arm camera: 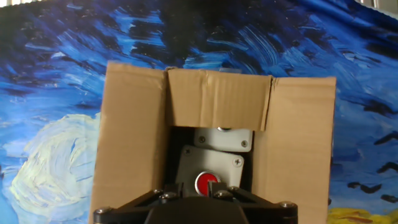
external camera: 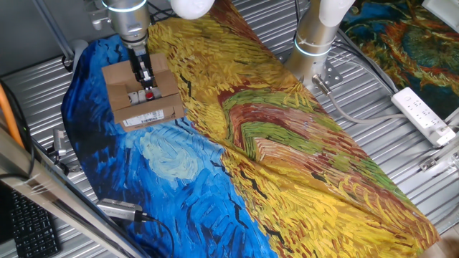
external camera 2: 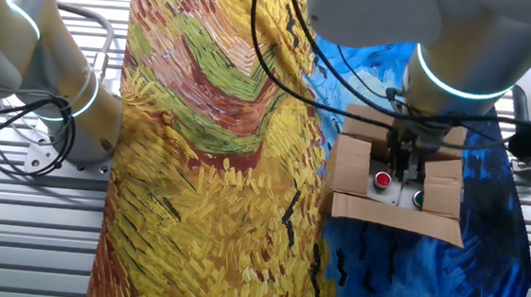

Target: Open a box

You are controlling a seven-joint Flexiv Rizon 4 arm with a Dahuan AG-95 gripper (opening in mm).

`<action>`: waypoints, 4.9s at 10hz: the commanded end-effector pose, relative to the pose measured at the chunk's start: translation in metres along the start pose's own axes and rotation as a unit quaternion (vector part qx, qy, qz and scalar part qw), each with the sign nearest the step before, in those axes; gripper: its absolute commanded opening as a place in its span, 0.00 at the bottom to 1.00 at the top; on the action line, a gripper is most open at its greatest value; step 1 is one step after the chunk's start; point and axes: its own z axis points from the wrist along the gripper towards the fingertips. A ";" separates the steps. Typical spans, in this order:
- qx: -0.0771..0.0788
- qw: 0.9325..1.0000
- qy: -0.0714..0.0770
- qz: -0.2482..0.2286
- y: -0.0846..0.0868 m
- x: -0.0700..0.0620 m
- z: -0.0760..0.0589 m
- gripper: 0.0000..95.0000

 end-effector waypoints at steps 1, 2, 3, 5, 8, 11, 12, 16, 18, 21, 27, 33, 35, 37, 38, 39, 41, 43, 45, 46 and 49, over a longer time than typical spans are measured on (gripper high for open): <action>-0.001 1.000 0.000 -0.001 -0.001 0.001 0.002 0.20; -0.001 1.000 0.000 -0.002 -0.002 0.001 0.003 0.20; -0.002 1.000 -0.001 -0.002 -0.003 0.003 0.006 0.20; -0.003 1.000 0.001 -0.002 -0.005 0.006 0.009 0.20; -0.005 1.000 0.006 -0.001 -0.008 0.011 0.018 0.20; -0.007 1.000 0.011 0.000 -0.008 0.014 0.027 0.20; -0.006 1.000 0.011 0.000 -0.008 0.014 0.028 0.20; -0.011 1.000 0.014 0.001 -0.011 0.019 0.035 0.20; -0.016 1.000 0.018 0.003 -0.012 0.022 0.037 0.20; -0.026 0.999 0.026 0.007 -0.014 0.029 0.038 0.20; -0.028 0.999 0.040 0.011 -0.009 0.034 0.023 0.20; -0.030 0.998 0.043 0.018 0.000 0.045 -0.002 0.20; -0.030 0.998 0.043 0.019 0.003 0.052 -0.009 0.20; -0.031 0.998 0.043 0.021 0.006 0.063 -0.019 0.20; -0.031 0.998 0.043 0.022 0.007 0.069 -0.021 0.20; -0.031 0.998 0.042 0.022 0.007 0.074 -0.021 0.20; -0.031 0.999 0.039 0.022 0.007 0.086 -0.021 0.20; -0.030 0.999 0.039 0.023 0.007 0.096 -0.021 0.20; -0.028 0.999 0.039 0.024 0.008 0.104 -0.023 0.20; -0.027 0.999 0.039 0.024 0.008 0.107 -0.023 0.20; -0.018 0.999 0.038 0.024 0.004 0.116 -0.024 0.20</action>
